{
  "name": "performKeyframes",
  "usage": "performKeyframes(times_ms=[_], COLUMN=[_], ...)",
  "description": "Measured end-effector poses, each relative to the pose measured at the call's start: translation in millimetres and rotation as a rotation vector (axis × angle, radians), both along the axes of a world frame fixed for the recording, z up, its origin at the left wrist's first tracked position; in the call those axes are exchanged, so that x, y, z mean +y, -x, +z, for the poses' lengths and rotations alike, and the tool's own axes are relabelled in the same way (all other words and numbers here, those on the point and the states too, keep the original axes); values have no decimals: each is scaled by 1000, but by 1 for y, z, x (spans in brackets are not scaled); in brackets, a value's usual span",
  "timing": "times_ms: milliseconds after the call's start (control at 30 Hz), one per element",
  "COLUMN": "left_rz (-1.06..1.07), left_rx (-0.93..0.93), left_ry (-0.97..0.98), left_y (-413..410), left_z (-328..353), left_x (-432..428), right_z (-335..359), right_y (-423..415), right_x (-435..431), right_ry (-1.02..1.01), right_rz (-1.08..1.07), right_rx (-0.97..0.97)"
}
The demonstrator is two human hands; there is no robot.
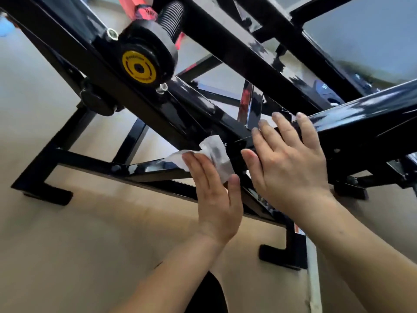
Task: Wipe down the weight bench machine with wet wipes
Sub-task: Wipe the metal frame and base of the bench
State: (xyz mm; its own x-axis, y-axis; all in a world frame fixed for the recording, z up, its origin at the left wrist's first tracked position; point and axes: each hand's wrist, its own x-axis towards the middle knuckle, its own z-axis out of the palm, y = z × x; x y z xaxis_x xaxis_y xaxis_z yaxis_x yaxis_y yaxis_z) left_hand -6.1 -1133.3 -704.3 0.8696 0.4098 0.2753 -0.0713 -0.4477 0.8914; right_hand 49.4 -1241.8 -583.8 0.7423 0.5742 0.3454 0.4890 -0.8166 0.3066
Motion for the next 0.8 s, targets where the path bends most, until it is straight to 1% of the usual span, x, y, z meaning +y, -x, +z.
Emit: performKeyframes(times_ms=[67,100,167,200,267,367,433,533,600,667,733,800], left_rz=[7,5,-22,-44,-69,-31,-3,27,12,-4,-31,-78], left_rx=[32,62,144,175,173,173,161,140,142,158,178,191], left_ry=[43,35,-55,-101,-111,-37,0,44,62,76,76,63], left_y=[0,0,2,2,4,1,-1,-4,-4,1,4,10], left_z=[-1,-6,-22,-27,-31,-25,-24,-33,-47,-63,-77,-89], left_x=[-14,-19,-26,-26,-30,-38,-45,-58,-72,-88,-102,-114], right_z=[-6,-12,-27,-33,-46,-54,-57,-76,-97,-119,-136,-146], right_y=[14,25,49,58,68,77,82,75,71,70,67,58], right_x=[0,-3,-14,-20,-33,-41,-47,-69,-87,-99,-105,-106], right_ry=[-191,-309,-511,-570,-635,-653,-734,-819,-828,-864,-916,-1013], right_rz=[112,165,210,196,174,182,117,-112,-219,-275,-311,-198], right_rx=[-6,-2,2,-1,12,85,209,411,438,491,669,866])
